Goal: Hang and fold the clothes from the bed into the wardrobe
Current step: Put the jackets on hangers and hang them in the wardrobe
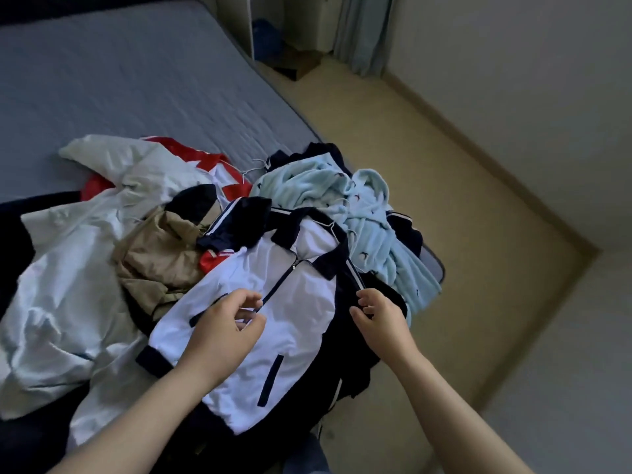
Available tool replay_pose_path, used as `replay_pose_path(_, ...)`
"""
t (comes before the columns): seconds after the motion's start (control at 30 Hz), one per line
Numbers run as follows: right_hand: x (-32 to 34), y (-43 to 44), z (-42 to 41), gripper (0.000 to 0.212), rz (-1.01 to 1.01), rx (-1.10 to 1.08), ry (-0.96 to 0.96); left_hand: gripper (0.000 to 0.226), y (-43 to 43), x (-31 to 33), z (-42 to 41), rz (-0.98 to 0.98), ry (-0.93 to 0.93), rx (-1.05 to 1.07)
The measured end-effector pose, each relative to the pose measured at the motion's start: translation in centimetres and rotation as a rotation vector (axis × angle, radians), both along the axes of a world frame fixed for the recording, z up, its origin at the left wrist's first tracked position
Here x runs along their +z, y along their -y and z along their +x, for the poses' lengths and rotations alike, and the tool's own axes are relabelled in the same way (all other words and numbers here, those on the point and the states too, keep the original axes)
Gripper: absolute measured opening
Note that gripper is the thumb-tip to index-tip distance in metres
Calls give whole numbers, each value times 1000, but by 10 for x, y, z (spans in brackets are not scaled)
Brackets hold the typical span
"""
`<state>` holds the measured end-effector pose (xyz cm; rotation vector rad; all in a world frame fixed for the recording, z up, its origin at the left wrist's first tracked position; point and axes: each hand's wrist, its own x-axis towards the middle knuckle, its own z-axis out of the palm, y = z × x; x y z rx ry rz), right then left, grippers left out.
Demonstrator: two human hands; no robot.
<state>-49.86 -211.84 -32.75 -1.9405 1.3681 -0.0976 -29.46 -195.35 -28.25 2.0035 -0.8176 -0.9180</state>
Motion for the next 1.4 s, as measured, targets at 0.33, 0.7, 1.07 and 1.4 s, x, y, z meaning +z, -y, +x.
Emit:
replay_pose_path(0.33, -120, 121, 52, 39, 59, 132, -130, 29, 93, -98, 11, 88, -14, 136)
replay_pose_path(0.7, -241, 220, 111, 38, 56, 21, -247, 19, 175, -212, 52, 140, 22, 161)
replay_pose_path(1.07, -298, 228, 113, 18, 111, -69, -91, 15, 218, -278, 56, 152, -26, 171)
replay_pose_path(1.4, -273, 159, 101, 8, 122, 4, 333, 28, 251, -289, 39, 94, -258, 287)
